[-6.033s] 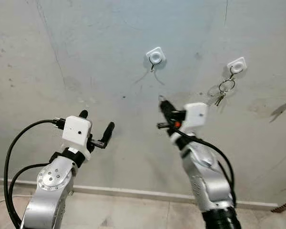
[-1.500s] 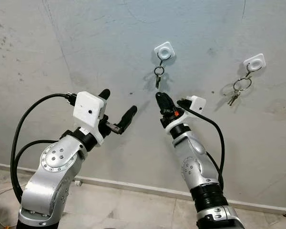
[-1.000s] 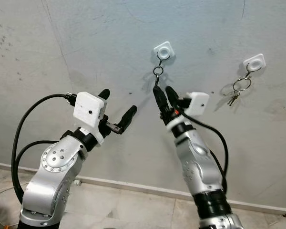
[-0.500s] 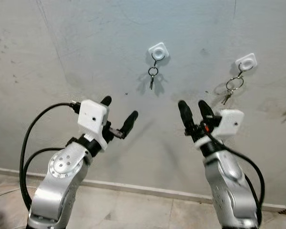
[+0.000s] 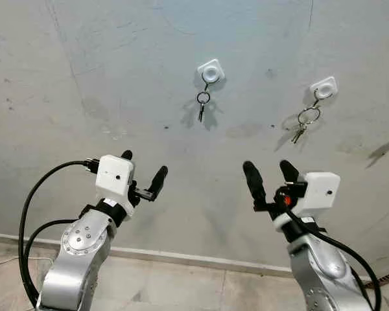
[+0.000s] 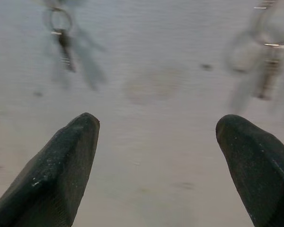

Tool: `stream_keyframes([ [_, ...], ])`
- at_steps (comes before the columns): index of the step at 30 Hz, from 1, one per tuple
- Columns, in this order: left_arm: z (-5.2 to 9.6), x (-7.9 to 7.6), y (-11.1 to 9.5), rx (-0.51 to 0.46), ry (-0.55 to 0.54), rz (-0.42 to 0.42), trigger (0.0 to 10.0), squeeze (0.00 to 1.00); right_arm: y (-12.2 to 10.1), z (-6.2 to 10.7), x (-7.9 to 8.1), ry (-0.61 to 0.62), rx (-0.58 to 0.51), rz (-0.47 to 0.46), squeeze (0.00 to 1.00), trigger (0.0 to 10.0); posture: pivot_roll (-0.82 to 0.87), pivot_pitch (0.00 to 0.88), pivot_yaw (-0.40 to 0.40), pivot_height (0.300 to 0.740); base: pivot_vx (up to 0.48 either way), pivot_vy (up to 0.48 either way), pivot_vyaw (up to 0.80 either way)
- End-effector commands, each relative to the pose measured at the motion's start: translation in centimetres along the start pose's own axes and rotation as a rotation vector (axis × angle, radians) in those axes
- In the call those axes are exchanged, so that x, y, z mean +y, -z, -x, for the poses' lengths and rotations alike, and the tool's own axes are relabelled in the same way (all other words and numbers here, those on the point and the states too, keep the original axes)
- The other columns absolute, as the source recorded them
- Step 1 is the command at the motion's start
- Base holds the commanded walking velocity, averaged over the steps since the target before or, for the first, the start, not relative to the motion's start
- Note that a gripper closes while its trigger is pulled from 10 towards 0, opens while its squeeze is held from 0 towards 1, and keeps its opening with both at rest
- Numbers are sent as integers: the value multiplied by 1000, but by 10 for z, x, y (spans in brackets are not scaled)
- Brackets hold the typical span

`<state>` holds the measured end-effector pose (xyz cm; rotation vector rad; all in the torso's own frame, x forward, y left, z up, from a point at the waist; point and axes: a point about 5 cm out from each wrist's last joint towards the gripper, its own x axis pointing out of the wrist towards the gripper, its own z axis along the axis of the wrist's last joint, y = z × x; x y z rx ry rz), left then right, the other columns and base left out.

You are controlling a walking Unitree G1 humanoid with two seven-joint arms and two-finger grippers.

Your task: Hang keys on a hook

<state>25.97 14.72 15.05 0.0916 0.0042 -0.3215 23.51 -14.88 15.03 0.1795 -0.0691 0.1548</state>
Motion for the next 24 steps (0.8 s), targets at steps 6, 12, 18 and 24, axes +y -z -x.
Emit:
stream_keyframes([
  [6,-4,3,3,18,-52,-8,10000,0,-3,4,-16,98,31,6,1000,10000,165,0,-81,740,0,0,-359],
  [12,-8,-1,3,10,-40,-7,10000,0,-3,3,-17,106,41,-11,1000,10000,161,0,-78,740,0,0,-768],
  [18,-10,-4,1,15,-36,-45,10000,0,-5,1,-16,103,31,-25,0,10000,162,0,-78,740,0,0,-639],
  [24,-11,-4,1,13,-35,-36,10000,0,-4,0,-14,94,35,-32,0,10000,162,0,-77,740,0,0,0],
])
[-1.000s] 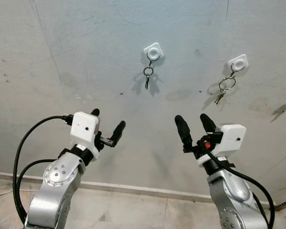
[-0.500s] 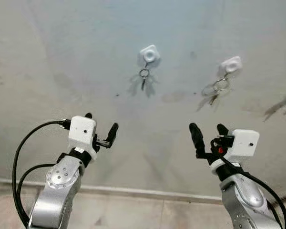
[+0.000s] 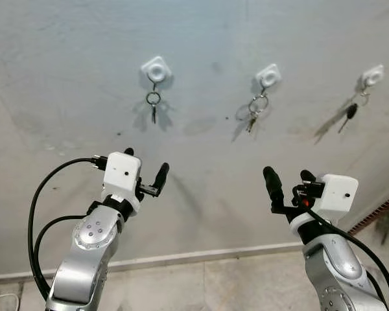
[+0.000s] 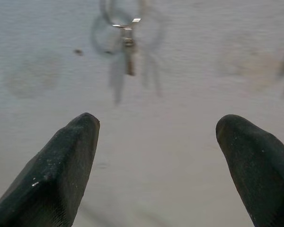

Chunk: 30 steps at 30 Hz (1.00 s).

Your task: Hang keys on a hook

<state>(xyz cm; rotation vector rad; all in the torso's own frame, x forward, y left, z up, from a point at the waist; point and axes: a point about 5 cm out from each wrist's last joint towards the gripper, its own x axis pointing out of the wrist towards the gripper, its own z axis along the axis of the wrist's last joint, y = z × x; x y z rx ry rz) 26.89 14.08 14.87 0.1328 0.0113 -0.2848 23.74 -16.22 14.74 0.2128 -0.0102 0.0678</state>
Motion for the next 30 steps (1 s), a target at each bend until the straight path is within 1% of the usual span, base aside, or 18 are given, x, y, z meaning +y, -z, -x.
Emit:
stream_keyframes([
  [1,0,-1,0,-2,4,8,10000,0,-5,0,1,0,-13,-1,0,10000,162,0,-78,740,0,0,0],
  [4,-1,-2,1,-1,10,14,10000,0,-4,0,2,-6,-10,-8,0,10000,162,0,-77,740,0,0,0],
  [8,-3,0,0,-5,-7,-13,10000,0,-4,-2,5,-12,-9,-14,0,10000,161,0,-76,740,0,0,0],
  [11,-5,-1,-1,-9,-7,-10,10000,0,-4,-3,6,-16,-10,-17,0,10000,160,0,-76,740,0,0,0],
  [14,-7,-2,-3,-14,7,-1,10000,0,-4,-3,7,-20,-10,-19,0,10000,157,0,-74,740,0,0,0],
  [15,-7,-3,-4,-16,28,18,10000,0,-4,-3,7,-23,-9,-21,0,10000,155,0,-74,740,0,0,0],
  [17,-6,-2,-3,-14,33,32,10000,0,-4,-3,8,-23,-9,-21,0,10000,155,0,-73,740,0,0,0],
  [30,-5,-1,-2,-10,32,43,10000,0,-3,-6,10,-33,-1,-23,0,10000,159,0,-76,740,0,-324,0],
])
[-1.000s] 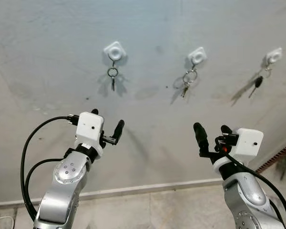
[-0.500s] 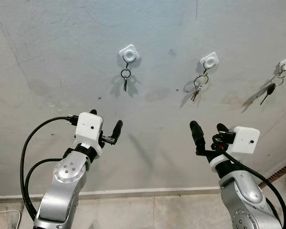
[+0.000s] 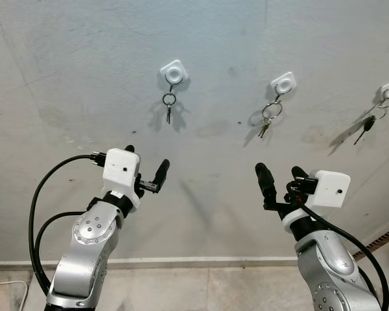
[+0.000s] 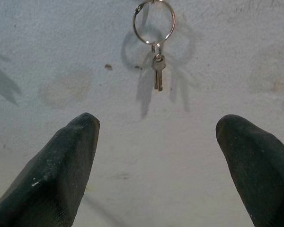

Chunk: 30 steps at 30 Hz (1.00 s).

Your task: Hang keys on a hook

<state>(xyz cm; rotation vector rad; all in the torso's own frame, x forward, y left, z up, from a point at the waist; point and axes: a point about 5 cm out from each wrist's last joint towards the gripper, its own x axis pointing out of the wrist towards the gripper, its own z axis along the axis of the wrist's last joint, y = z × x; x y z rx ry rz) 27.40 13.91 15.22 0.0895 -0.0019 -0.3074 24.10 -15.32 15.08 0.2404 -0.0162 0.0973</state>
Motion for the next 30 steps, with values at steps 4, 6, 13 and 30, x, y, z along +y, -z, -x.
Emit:
stream_keyframes([
  [4,0,-2,2,10,10,6,10000,0,-1,-2,0,-6,4,6,0,10000,162,0,-79,740,0,-351,0],
  [6,1,-1,2,11,9,5,10000,0,-1,-3,1,-7,5,7,0,10000,162,0,-79,740,0,-352,0],
  [13,1,-1,3,11,7,6,10000,0,-1,-4,1,-12,7,10,0,10000,164,0,-83,740,0,-370,0],
  [30,8,6,16,64,-55,23,10000,0,1,-6,1,-18,15,9,0,10000,172,0,-90,740,0,-173,0],
])
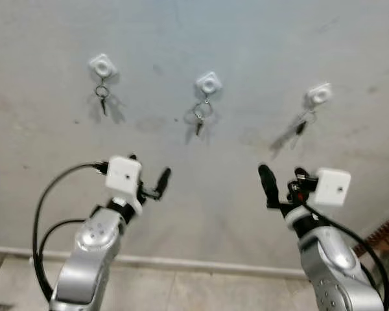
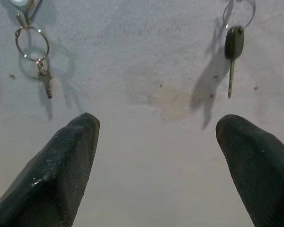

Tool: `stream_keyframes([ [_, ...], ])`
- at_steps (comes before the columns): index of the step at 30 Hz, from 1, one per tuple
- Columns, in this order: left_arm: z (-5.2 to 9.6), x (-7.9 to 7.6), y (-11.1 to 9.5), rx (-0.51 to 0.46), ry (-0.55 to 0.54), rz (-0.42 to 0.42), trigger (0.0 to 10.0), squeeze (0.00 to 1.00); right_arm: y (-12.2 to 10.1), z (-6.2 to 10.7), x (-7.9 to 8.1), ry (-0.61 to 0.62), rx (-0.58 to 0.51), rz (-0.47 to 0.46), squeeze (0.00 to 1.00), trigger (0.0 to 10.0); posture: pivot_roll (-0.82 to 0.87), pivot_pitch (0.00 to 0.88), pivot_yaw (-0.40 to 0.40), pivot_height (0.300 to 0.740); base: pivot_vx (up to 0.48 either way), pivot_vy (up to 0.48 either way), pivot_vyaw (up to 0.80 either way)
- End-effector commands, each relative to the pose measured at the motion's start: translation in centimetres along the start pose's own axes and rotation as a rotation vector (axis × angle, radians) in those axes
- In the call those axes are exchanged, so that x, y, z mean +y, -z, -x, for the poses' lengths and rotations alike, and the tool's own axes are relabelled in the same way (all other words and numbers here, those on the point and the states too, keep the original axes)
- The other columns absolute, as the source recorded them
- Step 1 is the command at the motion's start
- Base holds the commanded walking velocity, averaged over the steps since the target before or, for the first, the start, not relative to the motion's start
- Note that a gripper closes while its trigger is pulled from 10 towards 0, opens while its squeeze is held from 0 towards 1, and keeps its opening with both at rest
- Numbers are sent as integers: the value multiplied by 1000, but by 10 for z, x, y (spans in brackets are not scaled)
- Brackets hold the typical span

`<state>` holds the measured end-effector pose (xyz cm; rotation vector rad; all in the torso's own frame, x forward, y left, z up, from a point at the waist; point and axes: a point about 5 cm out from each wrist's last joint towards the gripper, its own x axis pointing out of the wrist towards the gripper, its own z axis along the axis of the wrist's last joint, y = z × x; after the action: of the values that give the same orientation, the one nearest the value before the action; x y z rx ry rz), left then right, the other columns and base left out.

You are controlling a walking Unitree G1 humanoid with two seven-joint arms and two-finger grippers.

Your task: Hang keys on a hook

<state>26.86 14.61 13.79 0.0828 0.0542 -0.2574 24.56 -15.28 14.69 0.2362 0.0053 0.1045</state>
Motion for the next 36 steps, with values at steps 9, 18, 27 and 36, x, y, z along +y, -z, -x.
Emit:
stream_keyframes([
  [9,-1,-1,1,9,9,3,10000,0,-2,-2,2,-12,-6,6,0,10000,167,0,-85,740,0,0,0],
  [18,-2,-2,0,10,22,9,10000,0,-1,-2,1,-8,-3,3,0,10000,165,0,-84,740,-87,0,0],
  [27,-2,-3,0,8,29,15,10000,0,-1,-3,1,-10,-2,2,0,10000,168,0,-86,740,-268,0,0],
  [36,-3,-3,-2,4,31,14,10000,0,0,-4,0,-5,-1,-1,0,10000,167,0,-84,740,-280,0,0],
])
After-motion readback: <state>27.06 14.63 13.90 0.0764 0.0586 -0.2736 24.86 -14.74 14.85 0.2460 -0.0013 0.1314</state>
